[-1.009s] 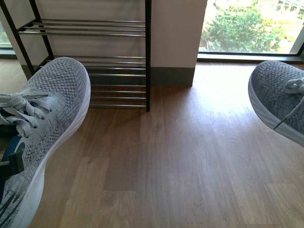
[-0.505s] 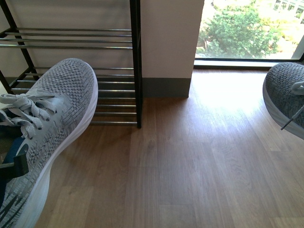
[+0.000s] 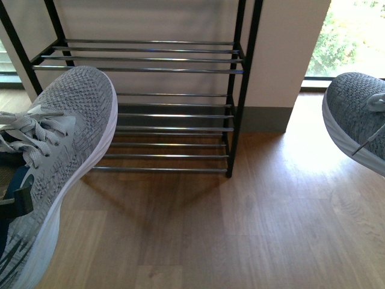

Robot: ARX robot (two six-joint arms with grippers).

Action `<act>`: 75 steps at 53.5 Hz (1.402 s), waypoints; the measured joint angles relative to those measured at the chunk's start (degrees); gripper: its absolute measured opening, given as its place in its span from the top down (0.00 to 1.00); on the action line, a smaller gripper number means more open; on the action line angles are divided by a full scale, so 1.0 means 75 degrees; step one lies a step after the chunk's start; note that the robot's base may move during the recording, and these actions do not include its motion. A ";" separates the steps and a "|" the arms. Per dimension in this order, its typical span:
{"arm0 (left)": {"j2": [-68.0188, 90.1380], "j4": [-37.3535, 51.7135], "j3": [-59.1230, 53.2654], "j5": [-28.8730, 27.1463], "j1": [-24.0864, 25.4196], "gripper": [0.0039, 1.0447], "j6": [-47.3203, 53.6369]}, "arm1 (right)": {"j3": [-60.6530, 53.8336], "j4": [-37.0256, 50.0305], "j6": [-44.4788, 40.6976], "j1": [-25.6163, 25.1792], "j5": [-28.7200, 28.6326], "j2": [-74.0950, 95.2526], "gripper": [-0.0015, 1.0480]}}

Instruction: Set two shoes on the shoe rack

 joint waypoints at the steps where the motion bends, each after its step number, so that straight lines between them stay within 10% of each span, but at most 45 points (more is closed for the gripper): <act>1: 0.0000 0.0000 0.0000 0.0006 0.0000 0.99 0.0000 | 0.0000 0.0000 0.0000 -0.0003 0.0006 0.0000 0.99; 75: 0.0003 0.0000 0.0000 0.0000 0.0038 0.99 0.0006 | -0.0006 -0.0006 -0.0003 0.0012 -0.0003 -0.0003 0.99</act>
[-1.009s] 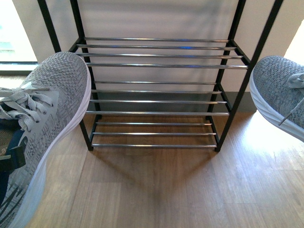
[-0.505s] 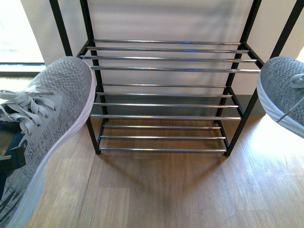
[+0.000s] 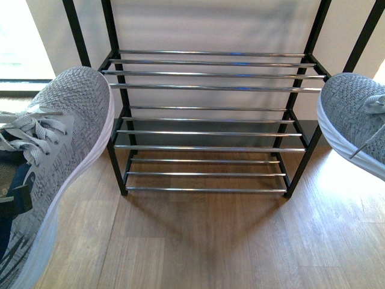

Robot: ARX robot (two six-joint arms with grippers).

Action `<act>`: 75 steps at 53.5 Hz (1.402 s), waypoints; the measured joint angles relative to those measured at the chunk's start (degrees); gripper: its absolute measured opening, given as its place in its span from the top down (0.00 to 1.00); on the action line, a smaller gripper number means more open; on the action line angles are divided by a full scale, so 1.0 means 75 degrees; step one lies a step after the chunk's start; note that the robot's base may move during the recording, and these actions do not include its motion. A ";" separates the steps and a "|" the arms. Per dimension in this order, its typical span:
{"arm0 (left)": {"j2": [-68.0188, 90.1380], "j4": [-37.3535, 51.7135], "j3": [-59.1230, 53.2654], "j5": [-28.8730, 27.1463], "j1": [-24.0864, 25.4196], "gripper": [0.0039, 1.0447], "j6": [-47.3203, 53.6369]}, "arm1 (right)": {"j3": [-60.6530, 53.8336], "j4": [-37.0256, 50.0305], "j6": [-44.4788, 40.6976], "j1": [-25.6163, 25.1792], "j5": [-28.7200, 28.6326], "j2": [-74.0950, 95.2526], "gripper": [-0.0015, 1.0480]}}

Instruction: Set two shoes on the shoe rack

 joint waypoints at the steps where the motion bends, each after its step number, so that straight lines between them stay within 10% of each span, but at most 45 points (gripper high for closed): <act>1: 0.0000 0.0000 0.0000 0.0003 0.0000 0.99 0.0000 | -0.0003 0.0000 0.0003 0.0000 0.0000 0.0000 0.99; 60: 0.0006 -0.0006 -0.0009 0.0006 0.0000 0.99 0.0000 | -0.0294 0.0851 -0.0385 0.0050 0.0149 -0.0073 0.99; 75: 0.0006 -0.0006 -0.0009 0.0003 0.0000 0.99 0.0000 | 0.0708 0.2025 -0.1378 0.1941 0.1877 0.0603 0.99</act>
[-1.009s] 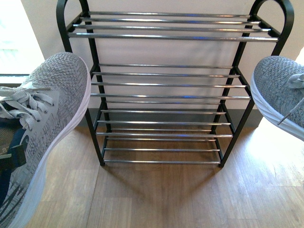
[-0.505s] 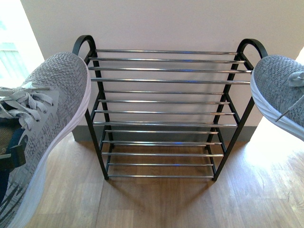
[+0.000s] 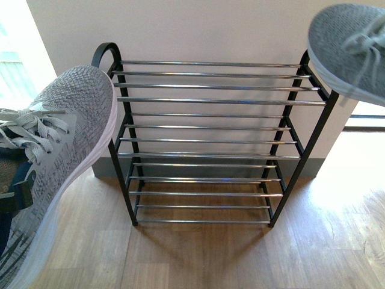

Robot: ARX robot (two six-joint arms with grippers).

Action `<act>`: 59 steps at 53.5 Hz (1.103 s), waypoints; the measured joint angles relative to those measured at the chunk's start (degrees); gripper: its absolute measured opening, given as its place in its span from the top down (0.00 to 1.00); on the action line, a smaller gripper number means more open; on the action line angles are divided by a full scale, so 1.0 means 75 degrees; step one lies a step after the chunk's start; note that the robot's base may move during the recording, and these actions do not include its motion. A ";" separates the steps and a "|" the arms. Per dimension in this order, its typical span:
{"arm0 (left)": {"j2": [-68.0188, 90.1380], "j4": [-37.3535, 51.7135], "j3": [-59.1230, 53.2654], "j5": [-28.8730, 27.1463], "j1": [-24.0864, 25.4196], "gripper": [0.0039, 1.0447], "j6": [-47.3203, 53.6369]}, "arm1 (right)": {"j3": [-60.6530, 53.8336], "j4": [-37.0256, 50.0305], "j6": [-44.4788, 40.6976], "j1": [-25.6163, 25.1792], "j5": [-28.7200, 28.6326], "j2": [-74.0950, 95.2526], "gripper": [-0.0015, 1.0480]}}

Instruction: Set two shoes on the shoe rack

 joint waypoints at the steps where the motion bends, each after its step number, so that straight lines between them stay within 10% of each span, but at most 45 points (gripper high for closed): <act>1: 0.0000 0.0000 0.0000 0.0003 0.0000 0.99 0.0000 | 0.0085 -0.0026 0.0015 0.0114 0.0134 0.0087 0.99; 19: 0.0000 0.0000 0.0000 0.0003 0.0000 0.99 0.0000 | 0.3555 -0.0941 0.1629 0.2591 0.2541 0.3724 0.99; 36: 0.0000 0.0000 0.0000 0.0003 0.0000 0.99 0.0000 | 0.5773 -0.1568 0.3375 0.2879 0.4642 0.5919 0.99; 59: 0.0000 0.0000 0.0000 0.0003 0.0000 0.99 0.0000 | 0.7254 -0.1387 0.3864 0.2940 0.5167 0.7638 0.99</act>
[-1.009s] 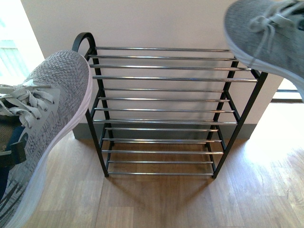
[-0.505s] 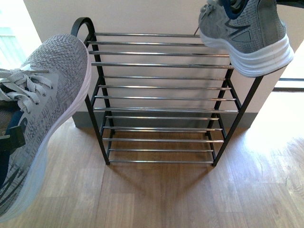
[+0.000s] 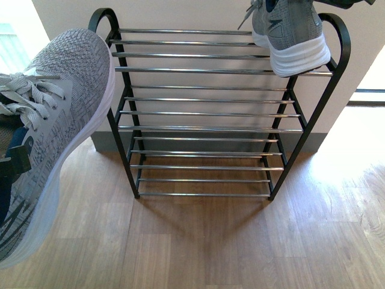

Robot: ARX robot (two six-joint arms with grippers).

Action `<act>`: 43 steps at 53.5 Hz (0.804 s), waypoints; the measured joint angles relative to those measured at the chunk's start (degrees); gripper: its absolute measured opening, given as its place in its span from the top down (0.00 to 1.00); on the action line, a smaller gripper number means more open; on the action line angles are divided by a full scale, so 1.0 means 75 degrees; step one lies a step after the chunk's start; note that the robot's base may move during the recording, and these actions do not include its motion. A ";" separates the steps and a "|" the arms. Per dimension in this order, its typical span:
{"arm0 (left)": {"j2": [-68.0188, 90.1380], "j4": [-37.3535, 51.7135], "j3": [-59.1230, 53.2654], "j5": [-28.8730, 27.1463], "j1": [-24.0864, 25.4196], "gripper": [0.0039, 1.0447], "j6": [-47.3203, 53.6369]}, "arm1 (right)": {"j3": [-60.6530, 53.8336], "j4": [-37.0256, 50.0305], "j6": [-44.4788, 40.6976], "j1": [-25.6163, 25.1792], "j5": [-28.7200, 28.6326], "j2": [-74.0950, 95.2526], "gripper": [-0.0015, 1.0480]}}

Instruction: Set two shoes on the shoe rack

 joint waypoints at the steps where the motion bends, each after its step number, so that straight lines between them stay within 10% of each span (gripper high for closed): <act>1: 0.0000 0.0000 0.0000 0.0000 0.0000 0.99 0.0000 | 0.0085 0.0029 0.0000 -0.0023 0.0003 0.0108 0.99; 36: 0.0000 0.0000 0.0000 0.0000 0.0000 0.99 0.0000 | 0.1212 0.0425 -0.0169 -0.0495 0.0114 0.1291 0.99; 43: 0.0000 0.0000 0.0000 0.0003 0.0000 0.99 0.0000 | 0.1212 0.0568 -0.0373 -0.0536 0.0079 0.1381 0.82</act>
